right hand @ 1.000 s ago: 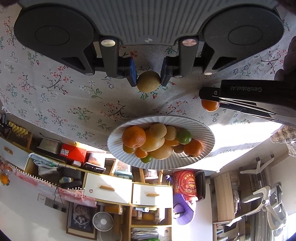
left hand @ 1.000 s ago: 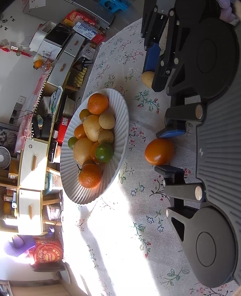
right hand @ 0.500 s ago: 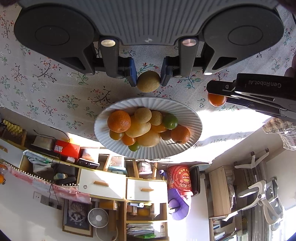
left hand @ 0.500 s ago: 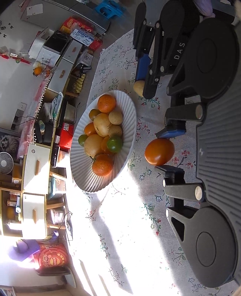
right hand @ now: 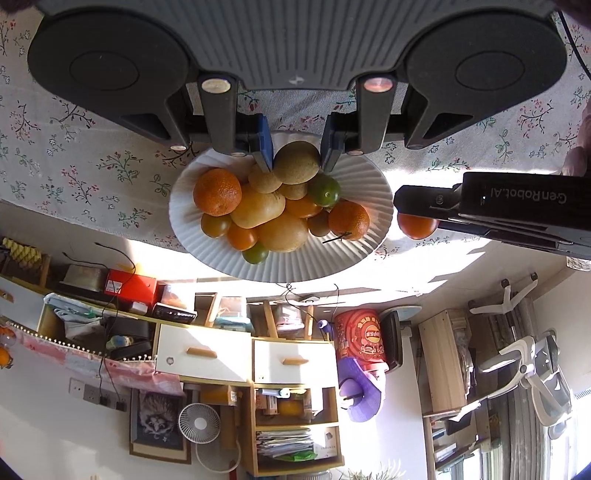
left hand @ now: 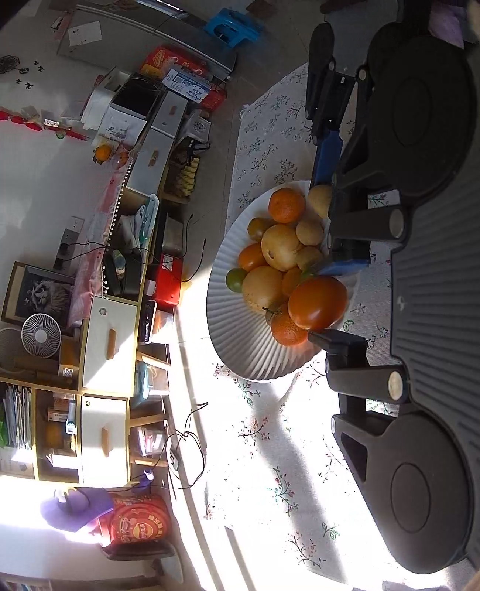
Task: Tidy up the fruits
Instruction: 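Carry the tomato and kiwi with both grippers over the white plate, then lower both fruits onto the plate and open both grippers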
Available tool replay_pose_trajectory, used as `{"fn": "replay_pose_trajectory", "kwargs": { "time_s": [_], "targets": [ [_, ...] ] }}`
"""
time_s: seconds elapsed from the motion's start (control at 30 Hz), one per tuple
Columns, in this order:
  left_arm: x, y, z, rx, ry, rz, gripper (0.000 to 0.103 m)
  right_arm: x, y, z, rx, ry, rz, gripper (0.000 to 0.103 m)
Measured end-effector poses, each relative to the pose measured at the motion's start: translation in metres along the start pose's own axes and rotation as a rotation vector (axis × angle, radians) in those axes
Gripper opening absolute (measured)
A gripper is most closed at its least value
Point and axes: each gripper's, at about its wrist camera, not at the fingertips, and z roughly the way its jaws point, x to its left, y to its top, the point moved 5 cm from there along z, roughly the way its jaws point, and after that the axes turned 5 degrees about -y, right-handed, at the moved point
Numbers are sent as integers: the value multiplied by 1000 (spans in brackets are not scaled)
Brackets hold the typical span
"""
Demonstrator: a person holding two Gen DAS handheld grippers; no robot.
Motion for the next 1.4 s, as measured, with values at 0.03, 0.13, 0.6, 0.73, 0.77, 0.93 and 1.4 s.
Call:
{"fn": "replay_pose_trajectory", "kwargs": {
  "time_s": [0.03, 0.13, 0.6, 0.73, 0.77, 0.93, 1.4],
  "targets": [
    [2, 4, 2, -7, -7, -4, 17, 1, 3, 1, -4, -1, -3, 25],
    [7, 16, 13, -18, -35, -16, 17, -2, 10, 4, -10, 8, 10, 25],
    [25, 25, 64, 0, -111, 16, 17, -28, 52, 56, 6, 11, 87, 25],
    [31, 24, 72, 15, -122, 4, 17, -28, 61, 70, 25, 20, 109, 25],
    [33, 24, 73, 19, -124, 4, 17, -27, 63, 74, 33, 28, 115, 25],
    [34, 23, 75, 16, -128, 16, 17, -16, 70, 87, 65, 43, 88, 25],
    [35, 26, 77, 15, -142, 37, 19, -6, 72, 110, 140, 1, 48, 25]
  ]
}}
